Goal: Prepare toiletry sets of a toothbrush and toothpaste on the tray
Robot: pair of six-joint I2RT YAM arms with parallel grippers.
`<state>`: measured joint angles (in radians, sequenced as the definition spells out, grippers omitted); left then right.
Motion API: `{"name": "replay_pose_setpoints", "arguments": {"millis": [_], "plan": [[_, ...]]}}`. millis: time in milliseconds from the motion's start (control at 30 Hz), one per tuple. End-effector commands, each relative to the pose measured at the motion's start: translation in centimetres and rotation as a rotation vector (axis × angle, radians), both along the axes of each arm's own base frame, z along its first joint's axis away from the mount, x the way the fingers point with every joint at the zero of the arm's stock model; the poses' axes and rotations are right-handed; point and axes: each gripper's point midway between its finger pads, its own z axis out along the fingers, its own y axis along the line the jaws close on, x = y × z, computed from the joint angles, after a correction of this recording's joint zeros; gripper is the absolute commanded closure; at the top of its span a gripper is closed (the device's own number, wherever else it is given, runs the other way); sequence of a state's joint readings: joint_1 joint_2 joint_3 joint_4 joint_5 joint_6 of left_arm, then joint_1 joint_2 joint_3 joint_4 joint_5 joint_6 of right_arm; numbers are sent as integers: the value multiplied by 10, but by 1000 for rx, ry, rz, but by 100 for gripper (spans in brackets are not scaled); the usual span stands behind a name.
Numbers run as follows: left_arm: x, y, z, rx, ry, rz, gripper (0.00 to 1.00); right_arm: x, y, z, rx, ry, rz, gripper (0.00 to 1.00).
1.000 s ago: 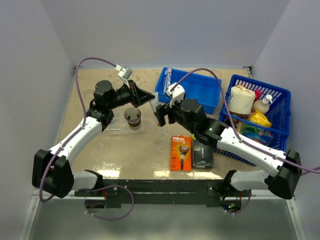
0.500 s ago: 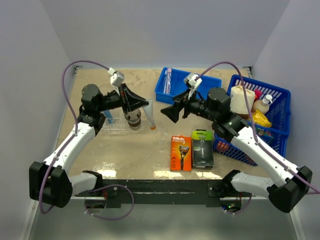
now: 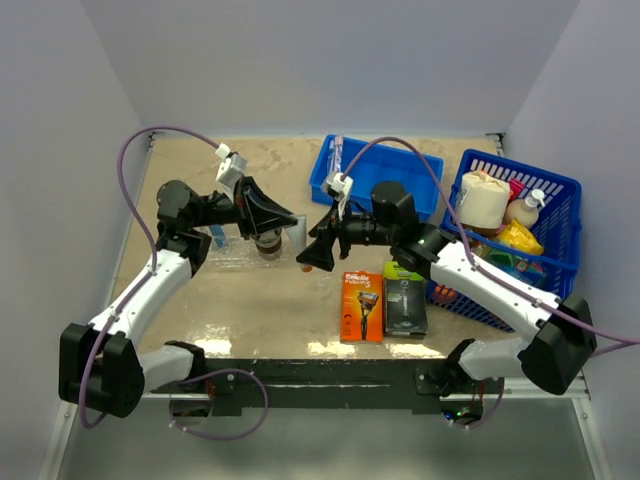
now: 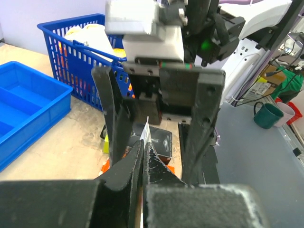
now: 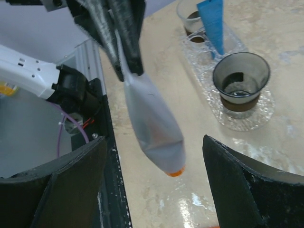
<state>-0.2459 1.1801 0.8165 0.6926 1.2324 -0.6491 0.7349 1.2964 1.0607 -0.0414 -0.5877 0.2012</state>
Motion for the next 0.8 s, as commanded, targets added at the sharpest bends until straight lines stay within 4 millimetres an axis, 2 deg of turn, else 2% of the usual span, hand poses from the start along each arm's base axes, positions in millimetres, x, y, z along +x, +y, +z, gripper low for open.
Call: {"name": "replay_pose_setpoints", "arguments": {"millis": [0, 267, 400, 633, 767], "plan": [[-6, 3, 16, -25, -103, -10, 100, -9, 13, 10, 65, -24, 57, 16], [-5, 5, 17, -26, -102, -4, 100, -15, 26, -2, 64, -1, 92, 22], [-6, 5, 17, -26, -102, -7, 100, -16, 29, -3, 74, 2, 104, 34], [-5, 5, 19, -31, -102, -6, 100, -17, 30, -6, 71, 8, 106, 48], [-5, 5, 20, -32, -108, -6, 100, -16, 31, -8, 64, 12, 107, 63]]}}
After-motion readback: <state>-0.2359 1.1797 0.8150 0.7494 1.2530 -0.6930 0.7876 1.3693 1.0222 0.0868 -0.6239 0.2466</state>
